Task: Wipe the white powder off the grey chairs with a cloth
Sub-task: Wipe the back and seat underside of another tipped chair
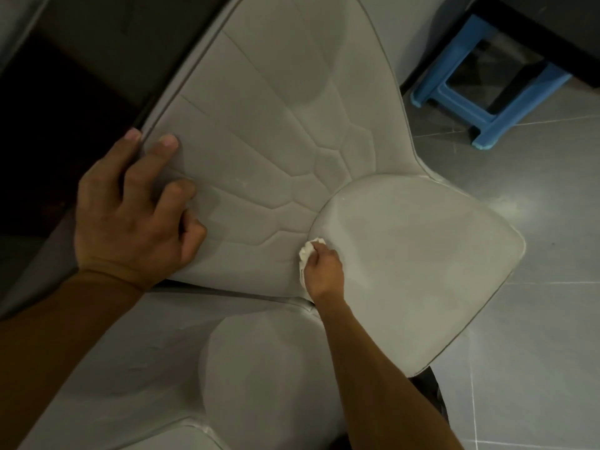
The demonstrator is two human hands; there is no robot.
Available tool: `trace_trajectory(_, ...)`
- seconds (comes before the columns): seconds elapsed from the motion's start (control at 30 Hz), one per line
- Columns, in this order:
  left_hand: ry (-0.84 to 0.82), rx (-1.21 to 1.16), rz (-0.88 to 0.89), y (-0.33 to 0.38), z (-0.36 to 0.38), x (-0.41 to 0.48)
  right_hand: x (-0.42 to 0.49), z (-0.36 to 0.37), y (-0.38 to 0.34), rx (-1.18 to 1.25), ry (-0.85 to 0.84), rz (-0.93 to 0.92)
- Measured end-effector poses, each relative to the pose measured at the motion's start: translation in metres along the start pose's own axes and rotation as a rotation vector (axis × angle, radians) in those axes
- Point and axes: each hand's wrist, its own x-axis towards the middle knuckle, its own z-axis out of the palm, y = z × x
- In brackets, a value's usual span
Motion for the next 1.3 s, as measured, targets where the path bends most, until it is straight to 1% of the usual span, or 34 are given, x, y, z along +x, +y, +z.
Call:
trace_trajectory(0.03,0.004,-0.001,-0.001,0.000,0.000,0.000,-0.003,0.004,-0.003,0.051,0.040,-0.018)
trace_trajectory(0.07,0.009,-0.002,0.000,0.000,0.000,0.000,-0.007,0.007,-0.005,0.076,0.038,-0.055)
trace_trajectory(0.13,0.014,-0.006,0.001,0.000,-0.001,0.001,-0.012,0.015,-0.003,0.061,-0.046,-0.132)
trace_trajectory(0.27,0.023,-0.017,-0.006,0.001,-0.003,0.002,0.007,0.006,0.024,-0.147,-0.248,-0.137)
trace_trajectory(0.33,0.019,-0.013,-0.006,0.001,-0.002,0.002,0.013,-0.008,0.032,-0.189,-0.301,-0.104)
trace_trajectory(0.37,0.020,-0.008,-0.003,0.001,-0.001,0.001,0.014,-0.014,0.032,-0.193,-0.278,-0.095)
trace_trajectory(0.43,0.029,-0.001,0.001,0.000,-0.001,0.001,0.019,-0.018,0.033,-0.199,-0.144,-0.092)
trace_trajectory(0.47,0.032,-0.004,0.003,0.000,-0.001,0.002,0.018,-0.015,0.033,-0.166,-0.104,-0.088)
trace_trajectory(0.53,0.037,-0.013,0.003,0.000,-0.001,0.002,0.008,-0.006,0.031,-0.063,-0.136,-0.096)
trace_trajectory(0.6,0.036,-0.021,0.007,-0.001,0.000,0.002,-0.006,0.004,0.033,-0.013,-0.214,-0.175)
trace_trajectory(0.63,0.032,-0.027,0.011,-0.001,0.000,0.002,-0.009,0.006,0.035,-0.001,-0.242,-0.179)
trace_trajectory(0.67,0.027,-0.030,0.014,-0.002,0.001,0.003,-0.007,0.008,0.039,-0.024,-0.270,-0.163)
trace_trajectory(0.73,0.026,-0.032,0.019,-0.003,0.000,0.003,0.005,0.007,0.047,-0.214,-0.358,-0.118)
trace_trajectory(0.77,0.026,-0.037,0.022,-0.003,0.000,0.004,0.012,0.004,0.049,-0.278,-0.367,-0.099)
trace_trajectory(0.8,0.028,-0.043,0.022,-0.002,0.000,0.004,0.017,0.000,0.044,-0.293,-0.331,-0.089)
trace_trajectory(0.93,0.028,-0.042,-0.002,0.000,-0.002,0.004,0.024,0.003,0.007,-0.009,-0.014,-0.152)
trace_trajectory(0.97,0.024,-0.045,-0.004,0.001,-0.003,0.004,0.022,0.007,-0.003,0.038,0.028,-0.174)
trace_trajectory(1.0,0.020,-0.051,-0.003,0.001,-0.002,0.004,0.022,0.011,-0.009,0.062,0.027,-0.168)
trace_trajectory(1.07,0.013,-0.048,0.000,0.000,0.000,0.003,0.029,0.020,-0.010,0.044,-0.038,-0.128)
trace_trajectory(1.17,0.003,-0.047,0.008,-0.002,0.001,0.003,0.045,0.016,0.004,-0.197,-0.175,-0.023)
trace_trajectory(1.2,0.007,-0.049,0.007,-0.001,0.001,0.003,0.048,0.013,0.006,-0.249,-0.173,-0.004)
trace_trajectory(1.23,0.015,-0.049,0.006,-0.001,0.001,0.003,0.050,0.012,0.006,-0.242,-0.143,0.008)
trace_trajectory(1.3,0.025,-0.052,0.008,0.000,0.000,0.003,0.047,0.012,-0.001,-0.137,-0.060,-0.011)
